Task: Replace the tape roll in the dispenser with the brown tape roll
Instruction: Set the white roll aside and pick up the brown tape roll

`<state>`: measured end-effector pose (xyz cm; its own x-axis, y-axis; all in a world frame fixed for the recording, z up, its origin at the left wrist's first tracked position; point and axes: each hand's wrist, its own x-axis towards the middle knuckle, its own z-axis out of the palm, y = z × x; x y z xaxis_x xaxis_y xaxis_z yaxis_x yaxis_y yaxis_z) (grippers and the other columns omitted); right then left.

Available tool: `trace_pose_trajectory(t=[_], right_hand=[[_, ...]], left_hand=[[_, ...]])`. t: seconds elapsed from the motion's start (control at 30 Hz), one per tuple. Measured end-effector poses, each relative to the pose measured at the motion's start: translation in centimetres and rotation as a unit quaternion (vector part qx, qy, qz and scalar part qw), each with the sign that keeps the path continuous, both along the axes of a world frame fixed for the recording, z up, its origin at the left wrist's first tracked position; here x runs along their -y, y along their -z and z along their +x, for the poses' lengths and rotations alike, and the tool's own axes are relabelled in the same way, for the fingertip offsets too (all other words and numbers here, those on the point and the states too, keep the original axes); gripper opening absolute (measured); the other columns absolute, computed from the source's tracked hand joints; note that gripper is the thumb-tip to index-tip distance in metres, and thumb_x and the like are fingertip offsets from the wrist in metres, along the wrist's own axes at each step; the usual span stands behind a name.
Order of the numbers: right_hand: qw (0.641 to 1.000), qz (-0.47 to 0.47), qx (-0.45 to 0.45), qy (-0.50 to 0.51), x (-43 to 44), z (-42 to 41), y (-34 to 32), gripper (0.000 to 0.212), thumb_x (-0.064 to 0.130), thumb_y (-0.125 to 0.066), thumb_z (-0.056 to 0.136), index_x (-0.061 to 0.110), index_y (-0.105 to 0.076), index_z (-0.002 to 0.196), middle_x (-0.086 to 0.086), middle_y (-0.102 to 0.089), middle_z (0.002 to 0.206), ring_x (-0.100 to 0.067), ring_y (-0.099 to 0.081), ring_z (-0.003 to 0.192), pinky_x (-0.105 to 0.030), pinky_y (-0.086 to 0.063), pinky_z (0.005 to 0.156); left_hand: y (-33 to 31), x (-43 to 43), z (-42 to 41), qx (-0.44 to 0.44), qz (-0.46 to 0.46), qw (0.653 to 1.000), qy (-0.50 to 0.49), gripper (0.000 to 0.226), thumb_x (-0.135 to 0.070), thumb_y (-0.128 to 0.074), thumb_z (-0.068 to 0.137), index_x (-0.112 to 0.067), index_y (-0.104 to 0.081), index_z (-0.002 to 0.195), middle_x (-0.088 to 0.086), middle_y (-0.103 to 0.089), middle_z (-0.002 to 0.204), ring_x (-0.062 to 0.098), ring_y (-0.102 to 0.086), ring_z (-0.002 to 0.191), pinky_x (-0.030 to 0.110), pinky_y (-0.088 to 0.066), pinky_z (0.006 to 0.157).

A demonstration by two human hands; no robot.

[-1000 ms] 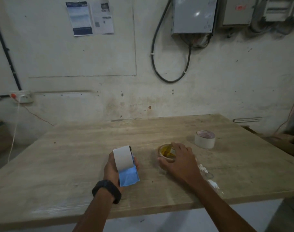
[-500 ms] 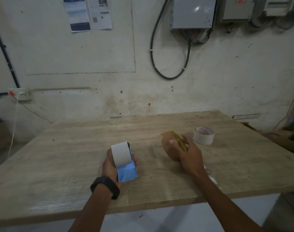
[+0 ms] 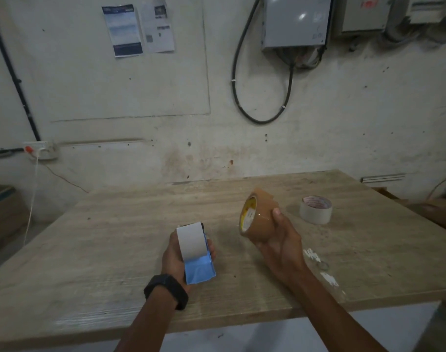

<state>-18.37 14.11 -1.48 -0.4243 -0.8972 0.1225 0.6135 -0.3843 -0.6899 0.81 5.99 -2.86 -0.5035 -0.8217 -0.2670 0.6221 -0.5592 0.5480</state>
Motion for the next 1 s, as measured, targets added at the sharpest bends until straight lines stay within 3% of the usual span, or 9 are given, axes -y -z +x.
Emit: trace_pose_trajectory(t=[0.1,0.2,0.3,0.4,0.5,0.67,0.73,0.87,1.0], right_hand=[[0.999,0.026,-0.035,0.02,0.8,1.1,0.6,0.087,0.052,-0.084,0.063,0.012,-0.057,0.135,-0.014,-0.066,0.13,-0.031,-0.062,0.121,-0.052,-0.051,0.095],[0.993,0.067,-0.087,0.039,1.1,1.3,1.1,0.074,0.059,-0.074,0.068,0.019,-0.062,0.129,-0.011,-0.07,0.123,-0.03,-0.067,0.113,-0.052,-0.056,0.087],[0.99,0.084,-0.101,0.05,1.1,1.3,1.3,0.05,0.056,-0.068,0.078,0.024,-0.068,0.116,-0.011,-0.074,0.113,-0.029,-0.07,0.102,-0.048,-0.056,0.08],[0.989,0.1,-0.081,0.068,1.0,1.5,1.0,0.052,0.058,-0.066,0.077,0.026,-0.066,0.117,-0.012,-0.073,0.114,-0.031,-0.07,0.102,-0.041,-0.055,0.07],[0.989,0.101,-0.069,0.08,1.0,1.5,0.8,0.05,0.059,-0.067,0.076,0.027,-0.066,0.115,-0.013,-0.073,0.113,-0.032,-0.07,0.101,-0.039,-0.055,0.066],[0.989,0.091,-0.078,0.083,0.5,1.9,0.4,0.043,0.055,-0.063,0.077,0.027,-0.069,0.109,-0.012,-0.074,0.109,-0.031,-0.07,0.099,-0.047,-0.054,0.076],[0.989,0.078,-0.092,0.086,0.4,1.9,0.4,0.04,0.053,-0.064,0.081,0.024,-0.074,0.107,-0.014,-0.074,0.111,-0.03,-0.07,0.099,-0.049,-0.054,0.079],[0.987,0.023,-0.144,0.07,-0.2,2.0,0.6,0.047,0.053,-0.063,0.085,0.017,-0.074,0.113,-0.02,-0.07,0.118,-0.037,-0.064,0.113,-0.057,-0.049,0.096],[0.974,-0.001,-0.224,0.045,-0.8,2.3,0.7,0.055,0.056,-0.063,0.085,0.012,-0.07,0.118,-0.019,-0.07,0.118,-0.034,-0.065,0.112,-0.057,-0.048,0.099]], left_hand=[[-0.1,0.0,-0.1,0.026,-0.021,0.999,-0.014,0.047,-0.048,-0.056,0.091,-0.003,-0.066,0.101,0.02,-0.064,0.092,0.031,-0.062,0.074,0.036,-0.061,0.053],[0.0,0.3,-0.4,0.053,-0.05,0.997,-0.025,0.054,-0.051,-0.061,0.081,-0.002,-0.067,0.104,0.021,-0.066,0.092,0.032,-0.065,0.072,0.036,-0.062,0.055],[-0.4,0.8,-0.4,0.005,-0.061,0.998,-0.01,0.055,-0.052,-0.05,0.096,-0.002,-0.072,0.098,0.02,-0.069,0.089,0.031,-0.07,0.066,0.037,-0.063,0.055],[-2.4,1.7,-0.4,-0.065,-0.099,0.993,-0.016,0.059,-0.054,-0.041,0.101,-0.002,-0.07,0.1,0.016,-0.072,0.086,0.029,-0.071,0.066,0.036,-0.063,0.06],[-5.7,2.4,-0.7,-0.032,-0.187,0.981,-0.04,0.059,-0.056,-0.042,0.098,-0.002,-0.066,0.101,0.013,-0.07,0.081,0.026,-0.067,0.06,0.032,-0.06,0.057],[-7.6,2.4,-0.9,0.035,-0.257,0.961,-0.095,0.054,-0.056,-0.052,0.093,-0.005,-0.066,0.103,0.016,-0.069,0.082,0.029,-0.065,0.061,0.033,-0.058,0.059],[-6.6,2.2,-1.0,0.082,-0.269,0.952,-0.119,0.056,-0.055,-0.054,0.093,-0.003,-0.066,0.11,0.028,-0.068,0.093,0.033,-0.066,0.07,0.037,-0.057,0.064],[-4.4,1.5,-1.3,0.163,-0.256,0.942,-0.145,0.08,-0.066,-0.069,0.073,-0.005,-0.065,0.125,0.033,-0.066,0.114,0.042,-0.063,0.088,0.049,-0.053,0.075],[-3.3,0.7,-2.4,0.23,-0.229,0.935,-0.141,0.039,-0.052,-0.06,0.093,-0.015,-0.067,0.103,0.018,-0.067,0.103,0.03,-0.065,0.079,0.029,-0.052,0.058]])
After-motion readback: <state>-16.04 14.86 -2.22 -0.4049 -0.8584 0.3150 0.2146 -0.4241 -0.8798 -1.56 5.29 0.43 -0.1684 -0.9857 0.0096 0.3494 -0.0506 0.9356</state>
